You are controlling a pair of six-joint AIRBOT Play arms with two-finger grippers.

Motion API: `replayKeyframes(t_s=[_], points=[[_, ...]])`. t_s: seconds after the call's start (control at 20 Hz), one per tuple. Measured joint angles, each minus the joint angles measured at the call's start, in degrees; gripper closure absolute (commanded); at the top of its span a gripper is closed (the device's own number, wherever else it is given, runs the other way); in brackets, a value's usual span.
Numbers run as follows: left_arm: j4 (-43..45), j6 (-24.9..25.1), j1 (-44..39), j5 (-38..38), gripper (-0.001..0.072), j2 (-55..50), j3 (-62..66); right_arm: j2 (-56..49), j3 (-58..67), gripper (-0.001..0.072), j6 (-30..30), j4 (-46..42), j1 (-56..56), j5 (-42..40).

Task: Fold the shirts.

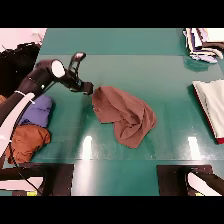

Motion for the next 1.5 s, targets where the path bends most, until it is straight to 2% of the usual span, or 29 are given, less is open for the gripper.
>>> replayKeyframes(t_s=[0.2,0.25,0.3,0.35,0.65,0.7,0.75,0.8,0.95,1.1,1.35,1.4,1.45,1.5], points=[[-7.13,3.26,0.92,6.73,0.0230,-2.19,-3.96,-1.33,0.00,0.0696,0.42,0.00,0.00,2.89],[-8.33,3.72,1.01,8.02,0.0263,-2.51,-4.35,-1.97,-0.04,0.0696,0.96,0.00,0.00,4.04],[-9.35,4.07,1.05,9.22,0.0511,-2.82,-4.68,-2.58,-0.37,0.0696,1.31,-0.04,0.00,5.01],[-10.10,4.33,1.11,10.19,0.0688,-2.97,-4.90,-2.99,-1.14,0.0696,1.57,-0.11,0.00,5.81],[-11.28,5.05,2.27,13.27,0.0686,-3.17,-3.19,-2.62,-17.31,0.0694,3.06,-3.21,0.02,7.28],[-10.99,5.05,2.91,12.87,0.0686,-3.06,-1.97,-1.99,-21.53,0.0644,3.69,-4.72,0.00,6.73],[-10.64,5.09,3.52,12.22,0.0685,-2.86,-0.79,-1.38,-26.60,0.0402,4.22,-6.36,0.00,6.34],[-10.43,5.09,4.13,11.47,0.0686,-2.67,0.46,-0.98,-31.91,0.0243,4.72,-7.82,0.00,5.68],[-9.92,5.25,4.98,9.86,0.0686,-2.32,3.17,-1.14,-47.41,0.0275,5.49,-8.46,0.81,2.49],[-9.66,5.25,5.35,8.94,0.0685,-2.21,4.31,-4.15,-59.63,0.0276,4.31,-2.60,3.61,-4.26],[-9.49,5.27,5.53,8.02,0.0686,-2.14,4.87,-12.61,-65.55,0.0288,0.87,8.66,9.60,-15.67],[-9.44,5.27,5.53,7.89,0.0685,-2.14,4.92,-14.25,-65.18,0.0349,0.57,10.32,10.64,-16.90],[-9.44,5.27,5.55,7.82,0.0686,-2.14,4.94,-15.56,-64.59,0.0481,0.22,11.32,11.58,-17.97],[-9.44,5.27,5.55,7.78,0.0686,-2.14,4.96,-16.94,-63.82,0.0558,0.04,11.80,12.37,-19.06]])
